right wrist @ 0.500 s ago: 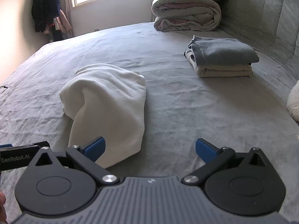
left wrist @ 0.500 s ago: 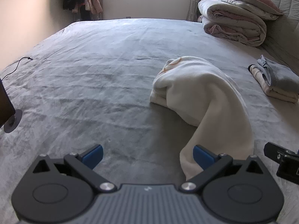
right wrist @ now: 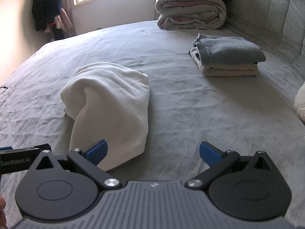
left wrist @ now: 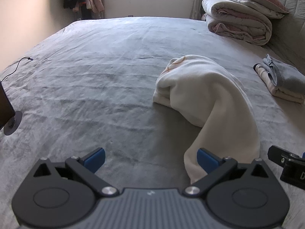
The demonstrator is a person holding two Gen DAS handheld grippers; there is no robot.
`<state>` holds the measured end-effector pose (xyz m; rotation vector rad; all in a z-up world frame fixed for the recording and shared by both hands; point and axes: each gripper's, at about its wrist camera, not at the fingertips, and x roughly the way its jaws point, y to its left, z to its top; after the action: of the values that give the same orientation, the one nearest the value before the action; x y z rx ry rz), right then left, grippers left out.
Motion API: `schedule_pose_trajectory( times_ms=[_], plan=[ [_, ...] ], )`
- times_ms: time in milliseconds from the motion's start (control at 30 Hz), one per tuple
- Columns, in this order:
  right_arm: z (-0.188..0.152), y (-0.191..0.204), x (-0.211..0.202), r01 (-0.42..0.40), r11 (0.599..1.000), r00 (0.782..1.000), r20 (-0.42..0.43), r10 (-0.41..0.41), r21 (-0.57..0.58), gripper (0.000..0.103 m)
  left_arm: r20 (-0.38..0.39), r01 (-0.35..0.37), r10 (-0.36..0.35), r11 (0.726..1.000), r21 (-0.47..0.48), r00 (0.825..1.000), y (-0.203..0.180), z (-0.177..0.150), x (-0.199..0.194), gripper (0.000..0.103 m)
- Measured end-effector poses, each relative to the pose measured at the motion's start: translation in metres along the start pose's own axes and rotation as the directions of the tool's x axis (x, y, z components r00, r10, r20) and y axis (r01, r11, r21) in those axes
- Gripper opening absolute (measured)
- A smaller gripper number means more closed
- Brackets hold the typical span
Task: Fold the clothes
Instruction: 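Move both grippers toward the crumpled white T-shirt on the bed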
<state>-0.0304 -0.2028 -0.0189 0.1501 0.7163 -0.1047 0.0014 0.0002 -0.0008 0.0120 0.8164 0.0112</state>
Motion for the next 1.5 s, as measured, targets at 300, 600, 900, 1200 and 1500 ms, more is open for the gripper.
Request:
schedule_pose_trajectory(
  times_ms=[300,600,900,1200,1500],
  plan=[
    [-0.001,0.0,0.001,0.002,1.0,1.0,-0.012,-0.002,0.002,0.103,-0.016,-0.016,0.016,1.0,0.012,1.0,0.0,0.0,0.003,0.102],
    [-0.002,0.001,0.003,0.001,1.0,1.0,-0.028,0.0,0.004,0.103,-0.026,-0.037,0.038,0.999,0.027,0.999,0.0,-0.002,0.007,0.103],
    [-0.001,0.0,0.01,0.001,1.0,0.999,-0.051,-0.001,0.007,0.103,-0.052,-0.066,0.068,0.997,0.039,0.996,-0.001,-0.001,0.013,0.103],
    [0.002,0.005,0.029,-0.003,1.0,0.995,-0.097,0.001,-0.013,0.103,-0.105,-0.078,0.083,0.995,0.057,0.991,0.001,0.004,0.033,0.102],
    [0.0,0.002,0.066,0.023,0.999,0.984,-0.178,-0.028,-0.034,0.103,-0.162,-0.096,0.106,0.993,0.07,0.981,0.008,0.005,0.059,0.103]
  ],
)
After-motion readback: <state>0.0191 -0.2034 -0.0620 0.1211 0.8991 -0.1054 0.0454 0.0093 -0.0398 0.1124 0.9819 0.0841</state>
